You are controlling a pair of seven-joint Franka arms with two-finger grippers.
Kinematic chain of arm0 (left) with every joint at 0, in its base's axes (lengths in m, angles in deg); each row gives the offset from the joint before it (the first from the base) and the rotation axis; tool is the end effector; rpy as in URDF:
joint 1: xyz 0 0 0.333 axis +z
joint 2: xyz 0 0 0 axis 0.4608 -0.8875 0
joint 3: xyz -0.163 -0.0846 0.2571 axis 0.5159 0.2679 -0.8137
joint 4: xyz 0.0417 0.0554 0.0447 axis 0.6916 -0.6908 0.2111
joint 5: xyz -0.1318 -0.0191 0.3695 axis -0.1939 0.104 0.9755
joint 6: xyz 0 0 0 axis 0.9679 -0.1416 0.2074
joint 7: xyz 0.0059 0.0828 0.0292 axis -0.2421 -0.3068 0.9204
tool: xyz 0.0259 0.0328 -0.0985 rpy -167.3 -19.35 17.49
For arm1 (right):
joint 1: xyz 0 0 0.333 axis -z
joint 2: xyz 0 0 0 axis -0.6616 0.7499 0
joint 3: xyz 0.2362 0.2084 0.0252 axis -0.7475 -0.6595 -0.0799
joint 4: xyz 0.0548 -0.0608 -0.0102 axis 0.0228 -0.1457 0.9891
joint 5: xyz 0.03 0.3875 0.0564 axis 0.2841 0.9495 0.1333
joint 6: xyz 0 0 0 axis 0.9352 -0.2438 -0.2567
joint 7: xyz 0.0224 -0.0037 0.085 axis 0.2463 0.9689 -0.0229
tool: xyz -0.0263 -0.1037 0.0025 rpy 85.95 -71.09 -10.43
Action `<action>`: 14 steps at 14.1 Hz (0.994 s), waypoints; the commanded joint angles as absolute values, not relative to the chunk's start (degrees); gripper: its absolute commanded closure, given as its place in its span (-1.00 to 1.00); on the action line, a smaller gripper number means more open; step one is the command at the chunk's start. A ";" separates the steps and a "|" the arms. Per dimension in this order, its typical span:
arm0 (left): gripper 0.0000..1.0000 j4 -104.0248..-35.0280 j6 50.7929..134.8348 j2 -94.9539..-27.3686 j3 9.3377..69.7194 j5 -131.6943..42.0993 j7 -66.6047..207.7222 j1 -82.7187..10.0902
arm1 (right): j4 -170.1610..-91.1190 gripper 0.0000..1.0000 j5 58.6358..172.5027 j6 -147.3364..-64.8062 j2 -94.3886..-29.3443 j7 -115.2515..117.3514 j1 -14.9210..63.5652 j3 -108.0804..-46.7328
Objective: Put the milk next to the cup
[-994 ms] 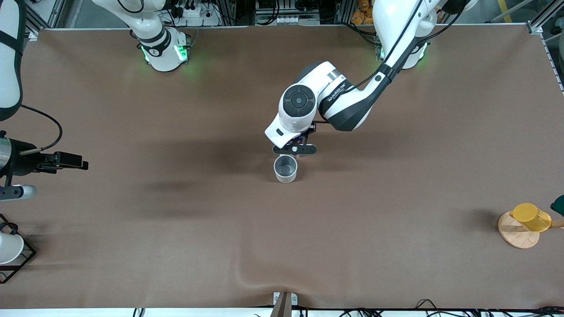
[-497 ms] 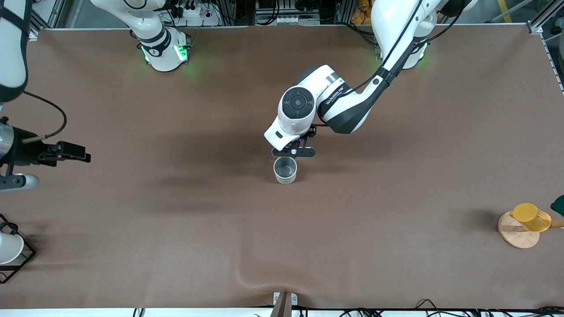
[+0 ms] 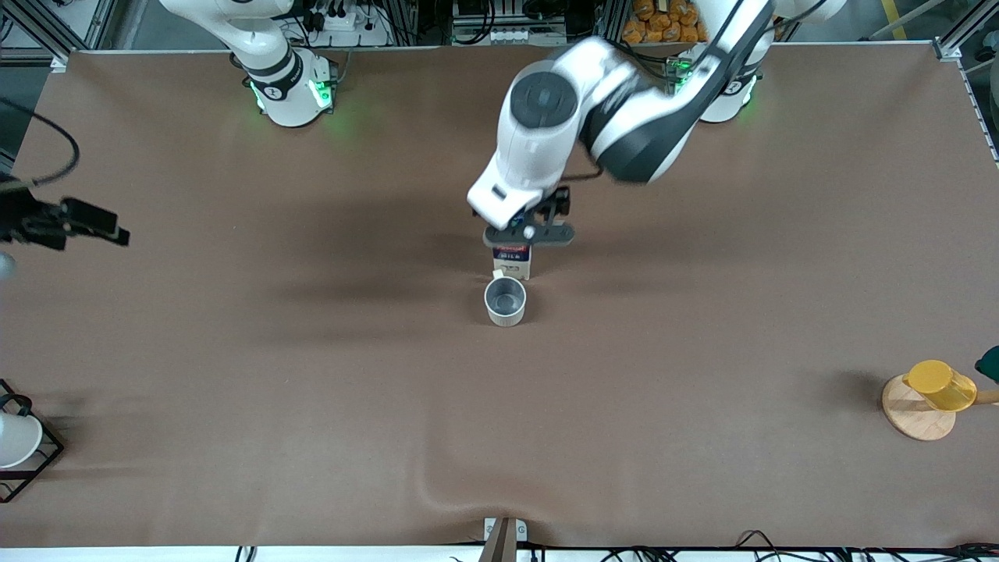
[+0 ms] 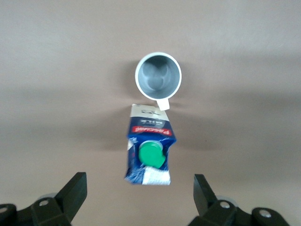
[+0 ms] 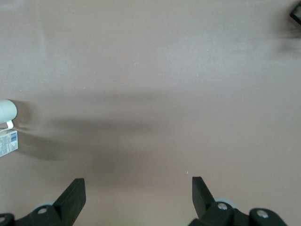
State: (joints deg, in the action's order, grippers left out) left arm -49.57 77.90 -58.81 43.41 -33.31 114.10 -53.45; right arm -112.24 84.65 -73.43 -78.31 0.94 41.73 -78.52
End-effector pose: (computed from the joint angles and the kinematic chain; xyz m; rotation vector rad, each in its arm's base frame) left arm 0.4854 -0.4708 0.4934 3.0582 0.0815 -0.1089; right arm 0.5790 -0.0316 0.6226 -3.0376 -0.0215 0.1131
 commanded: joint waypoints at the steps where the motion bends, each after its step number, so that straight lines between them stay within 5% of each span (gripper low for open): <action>1: -1.00 -51.20 75.94 -52.26 43.35 -32.29 114.91 -48.03 | -117.83 -1.00 84.17 -73.59 -83.56 0.06 42.73 -79.42; 5: -1.00 -51.38 71.90 -48.11 43.26 -31.67 111.32 -36.08 | -127.22 -1.00 84.09 -77.44 -90.41 -0.38 46.34 -83.02; 14: -1.00 -51.90 62.75 -40.74 42.13 -32.47 83.21 -19.79 | -121.35 -1.00 81.27 -77.82 -87.18 -3.00 49.24 -86.11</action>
State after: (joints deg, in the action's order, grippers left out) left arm -49.84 63.39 -43.84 42.54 -32.52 87.92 -20.87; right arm -123.10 81.50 -78.57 -88.00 -0.55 47.18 -84.61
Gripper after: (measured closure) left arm 0.000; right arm 0.000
